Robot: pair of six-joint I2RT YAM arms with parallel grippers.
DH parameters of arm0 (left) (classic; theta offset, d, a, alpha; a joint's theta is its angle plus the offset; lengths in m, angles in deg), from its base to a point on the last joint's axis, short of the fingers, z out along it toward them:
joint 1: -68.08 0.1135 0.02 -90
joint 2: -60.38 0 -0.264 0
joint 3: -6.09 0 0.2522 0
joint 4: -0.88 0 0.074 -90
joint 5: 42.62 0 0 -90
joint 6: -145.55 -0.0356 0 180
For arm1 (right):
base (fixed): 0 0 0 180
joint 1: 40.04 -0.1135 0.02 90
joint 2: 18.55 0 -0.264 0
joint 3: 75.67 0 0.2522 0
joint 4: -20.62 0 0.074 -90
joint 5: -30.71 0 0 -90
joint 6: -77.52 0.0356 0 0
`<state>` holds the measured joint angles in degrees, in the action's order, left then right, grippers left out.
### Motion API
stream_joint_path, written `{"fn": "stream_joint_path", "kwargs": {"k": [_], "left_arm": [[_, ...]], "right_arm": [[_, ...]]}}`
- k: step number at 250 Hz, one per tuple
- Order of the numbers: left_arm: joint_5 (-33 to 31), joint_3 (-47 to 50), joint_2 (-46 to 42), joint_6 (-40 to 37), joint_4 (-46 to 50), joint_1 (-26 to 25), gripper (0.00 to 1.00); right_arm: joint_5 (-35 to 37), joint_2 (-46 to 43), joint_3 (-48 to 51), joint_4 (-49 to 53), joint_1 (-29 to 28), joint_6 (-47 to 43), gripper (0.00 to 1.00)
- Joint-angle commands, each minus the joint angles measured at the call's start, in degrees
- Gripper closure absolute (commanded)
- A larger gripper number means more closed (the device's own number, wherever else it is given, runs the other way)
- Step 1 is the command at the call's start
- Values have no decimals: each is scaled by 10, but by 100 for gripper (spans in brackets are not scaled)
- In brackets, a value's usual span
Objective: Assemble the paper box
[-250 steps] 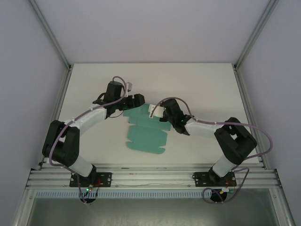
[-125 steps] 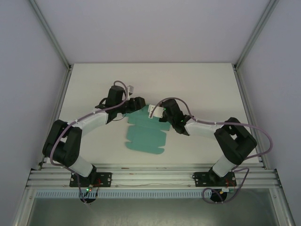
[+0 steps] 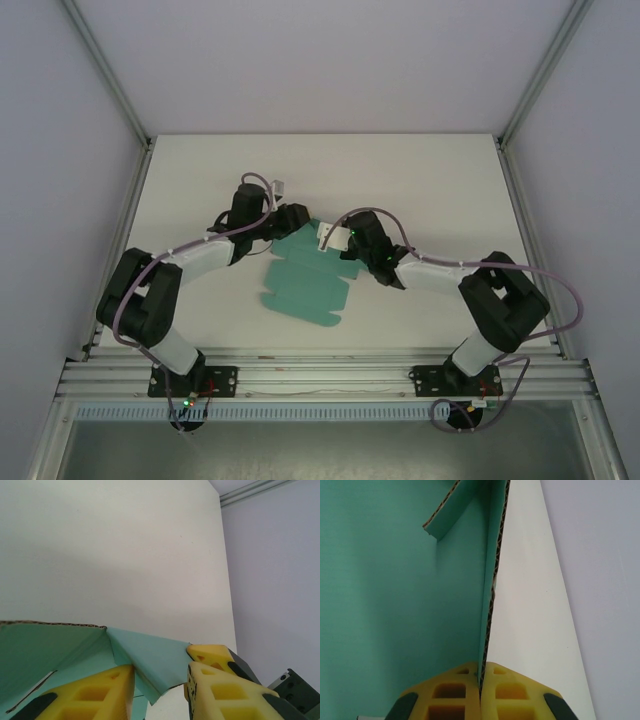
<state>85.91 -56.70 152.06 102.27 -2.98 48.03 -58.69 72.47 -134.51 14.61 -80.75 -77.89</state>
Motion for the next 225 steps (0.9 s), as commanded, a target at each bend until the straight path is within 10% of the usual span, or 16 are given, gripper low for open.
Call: {"fn": "stream_joint_path", "kwargs": {"k": [1, 102, 225], "left_arm": [[2, 1, -4, -6, -36, -11, 67], [-191, 58, -176, -146, 204, 11, 0], [-284, 188, -245, -175, 240, 106, 0]], "right_arm": [[-36, -18, 3, -18, -14, 1, 100], [-25, -34, 0, 2, -5, 22, 100], [-138, -71, 4, 51, 53, 77, 100]]}}
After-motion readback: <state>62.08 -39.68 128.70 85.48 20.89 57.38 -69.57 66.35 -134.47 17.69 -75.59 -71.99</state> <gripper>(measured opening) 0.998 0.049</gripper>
